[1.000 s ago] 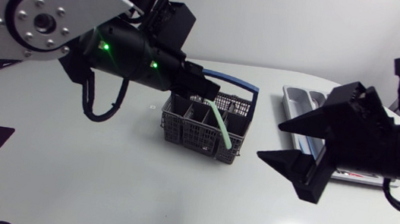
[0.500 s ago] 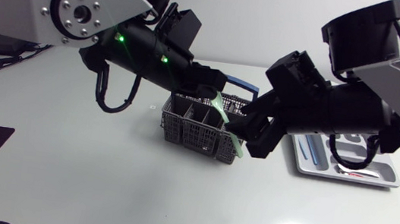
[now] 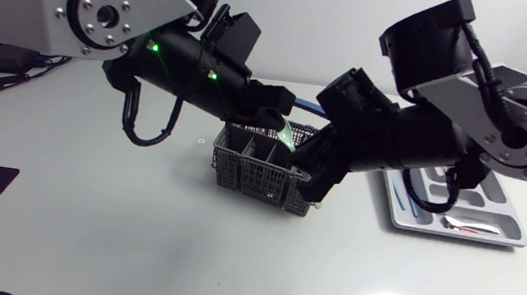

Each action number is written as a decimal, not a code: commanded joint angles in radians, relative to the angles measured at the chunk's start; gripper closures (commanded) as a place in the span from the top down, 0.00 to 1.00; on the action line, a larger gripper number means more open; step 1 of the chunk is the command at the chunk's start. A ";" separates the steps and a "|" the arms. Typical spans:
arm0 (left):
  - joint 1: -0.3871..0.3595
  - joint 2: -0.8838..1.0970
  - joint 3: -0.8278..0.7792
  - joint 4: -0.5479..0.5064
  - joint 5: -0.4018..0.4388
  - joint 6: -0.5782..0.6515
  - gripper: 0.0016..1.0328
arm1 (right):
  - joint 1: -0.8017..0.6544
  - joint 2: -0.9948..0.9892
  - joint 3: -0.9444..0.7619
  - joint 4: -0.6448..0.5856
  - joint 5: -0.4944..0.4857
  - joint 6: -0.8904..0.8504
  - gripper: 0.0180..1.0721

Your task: Unload the cutlery basket into the drawer organizer.

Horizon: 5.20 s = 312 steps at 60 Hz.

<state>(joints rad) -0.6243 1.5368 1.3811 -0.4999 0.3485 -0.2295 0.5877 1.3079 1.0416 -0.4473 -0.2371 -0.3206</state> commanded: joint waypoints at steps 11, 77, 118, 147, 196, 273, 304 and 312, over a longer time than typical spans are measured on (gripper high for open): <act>0.008 0.013 0.030 -0.008 0.015 -0.024 0.14 | 0.009 0.022 0.014 -0.008 0.002 0.012 0.05; 0.083 -0.056 -0.079 0.112 -0.071 0.179 0.65 | -0.884 0.065 -0.117 -0.430 -0.311 -1.006 0.05; -0.034 -0.086 -0.154 0.146 -0.218 0.242 0.65 | -1.163 0.536 0.252 -0.347 -0.123 -1.388 0.27; -0.052 -0.087 -0.202 0.193 -0.256 0.292 0.65 | -1.141 0.584 0.253 -0.249 -0.064 -1.384 0.35; -0.074 -0.083 -0.231 0.222 -0.266 0.297 0.65 | -1.256 0.700 0.422 -0.317 0.051 -1.338 0.49; -0.081 -0.086 -0.244 0.233 -0.266 0.300 0.65 | -1.264 0.467 0.192 -0.251 -0.059 -1.301 0.53; -0.061 0.029 -0.228 0.350 -0.261 0.364 0.65 | -0.942 -0.048 -0.155 -0.320 -0.269 -0.818 0.76; -0.043 0.032 -0.252 0.371 -0.255 0.372 0.65 | -0.724 -0.151 -0.178 -0.307 -0.265 -0.568 0.76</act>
<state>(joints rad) -0.6823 1.5517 1.1496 -0.1501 0.0921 0.1154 -0.2356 1.2049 0.9005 -0.7479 -0.4984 -1.0653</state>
